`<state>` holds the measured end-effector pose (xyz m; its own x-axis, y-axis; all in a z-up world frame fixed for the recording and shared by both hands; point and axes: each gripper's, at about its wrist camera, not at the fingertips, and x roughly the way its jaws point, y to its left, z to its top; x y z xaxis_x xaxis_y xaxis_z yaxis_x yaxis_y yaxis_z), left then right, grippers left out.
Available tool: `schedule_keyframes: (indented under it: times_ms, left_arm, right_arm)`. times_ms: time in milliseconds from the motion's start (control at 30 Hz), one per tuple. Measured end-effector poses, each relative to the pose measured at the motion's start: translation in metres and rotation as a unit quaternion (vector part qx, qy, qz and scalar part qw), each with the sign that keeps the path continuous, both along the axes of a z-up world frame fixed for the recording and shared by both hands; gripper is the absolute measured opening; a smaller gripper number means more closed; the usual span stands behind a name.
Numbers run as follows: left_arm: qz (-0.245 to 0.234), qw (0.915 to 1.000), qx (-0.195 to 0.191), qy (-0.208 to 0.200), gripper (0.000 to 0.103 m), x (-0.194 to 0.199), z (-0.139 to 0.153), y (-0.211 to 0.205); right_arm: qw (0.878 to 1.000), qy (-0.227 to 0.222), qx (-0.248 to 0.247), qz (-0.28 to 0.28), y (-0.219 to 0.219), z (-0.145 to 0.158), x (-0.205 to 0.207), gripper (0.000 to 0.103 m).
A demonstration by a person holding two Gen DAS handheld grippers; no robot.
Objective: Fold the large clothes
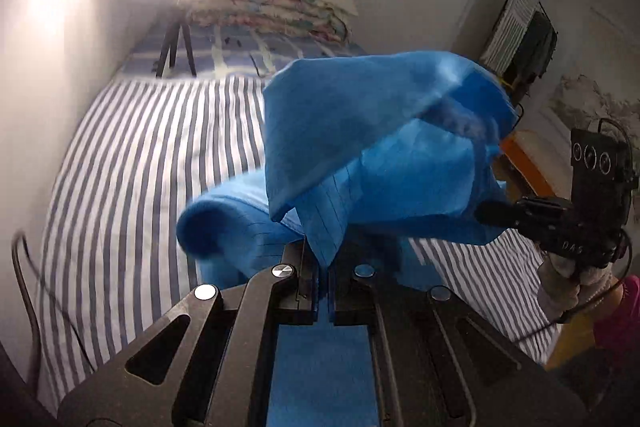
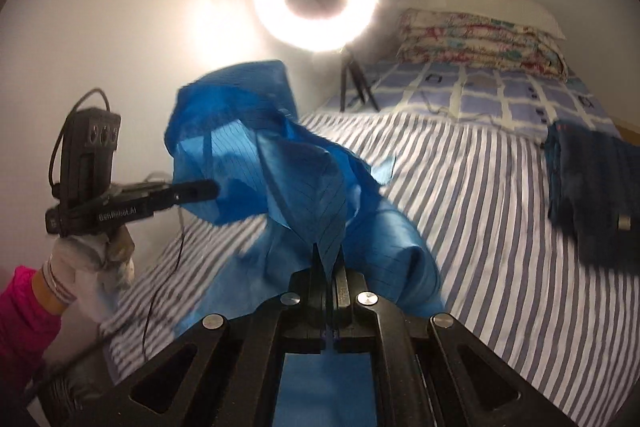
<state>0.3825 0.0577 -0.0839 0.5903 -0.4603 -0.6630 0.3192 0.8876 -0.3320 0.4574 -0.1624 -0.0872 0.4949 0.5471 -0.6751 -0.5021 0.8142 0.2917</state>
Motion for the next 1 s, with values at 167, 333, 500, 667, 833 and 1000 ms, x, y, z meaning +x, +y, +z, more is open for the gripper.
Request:
schedule_keyframes:
  times_ms: [167,333,500,667,833,1000]
  left_arm:
    - [-0.007,0.9994,0.019,0.03,0.0,-0.046,-0.028,0.0]
    - [-0.019,0.9963,0.049,0.068,0.0,-0.086,-0.061,-0.002]
    - [-0.045,0.9907,0.085,0.096,0.0,-0.119,-0.078,-0.004]
    - [-0.064,0.9895,0.096,0.087,0.0,-0.166,-0.061,0.005]
    - [-0.058,0.9932,0.069,0.074,0.004,-0.196,-0.037,0.032]
    - [0.008,0.9976,0.022,0.065,0.038,-0.179,-0.025,0.063]
  right_arm:
    - [1.0,0.025,-0.013,0.006,0.0,-0.029,-0.056,0.0]
    - [0.997,0.046,-0.056,0.01,0.001,-0.064,-0.087,0.0]
    - [0.994,0.054,-0.09,0.019,0.0,-0.082,-0.112,0.0]
    - [0.992,0.048,-0.108,0.041,-0.006,-0.075,-0.139,0.023]
    - [0.995,0.025,-0.056,0.078,-0.022,-0.036,-0.187,0.029]
    - [0.995,-0.008,0.041,0.094,-0.043,0.004,-0.226,0.044]
